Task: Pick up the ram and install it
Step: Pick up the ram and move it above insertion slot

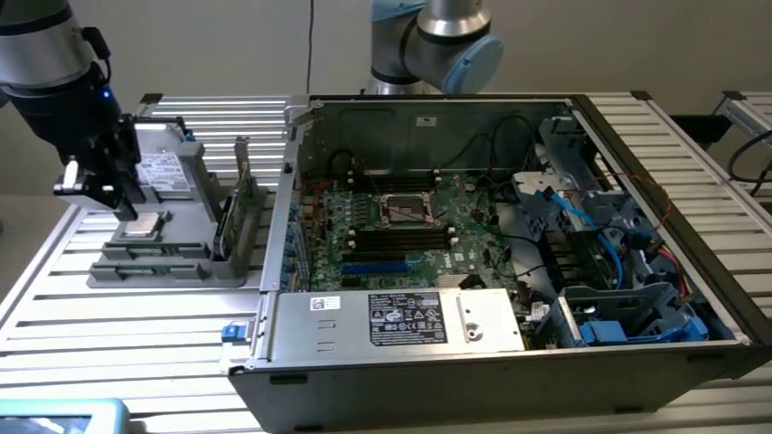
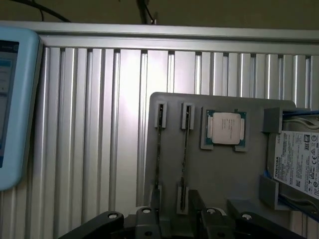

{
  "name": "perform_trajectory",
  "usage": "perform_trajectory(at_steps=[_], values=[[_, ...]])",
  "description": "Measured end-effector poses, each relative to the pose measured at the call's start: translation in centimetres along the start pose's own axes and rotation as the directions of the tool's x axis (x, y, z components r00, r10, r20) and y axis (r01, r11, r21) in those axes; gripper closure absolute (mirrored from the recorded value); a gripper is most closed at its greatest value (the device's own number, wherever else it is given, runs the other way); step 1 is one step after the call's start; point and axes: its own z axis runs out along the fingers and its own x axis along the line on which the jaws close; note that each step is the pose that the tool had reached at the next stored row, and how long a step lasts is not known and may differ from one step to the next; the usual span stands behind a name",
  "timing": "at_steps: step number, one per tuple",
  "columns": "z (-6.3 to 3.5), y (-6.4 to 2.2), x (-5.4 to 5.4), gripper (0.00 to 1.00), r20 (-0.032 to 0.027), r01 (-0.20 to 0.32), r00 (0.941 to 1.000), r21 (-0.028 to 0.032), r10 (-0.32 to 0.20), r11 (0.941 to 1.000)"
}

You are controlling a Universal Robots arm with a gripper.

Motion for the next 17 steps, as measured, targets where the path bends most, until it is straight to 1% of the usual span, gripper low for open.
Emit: perform_trajectory(at_steps=[7,17], values=[[0.24,0.08,0.09,0.64,0.0,0.0,1.0,-0.0001,0.0,1.0],[0.51,0.66,0.22,0.64,0.0001,0.0,1.0,-0.0001,0.0,1.0]])
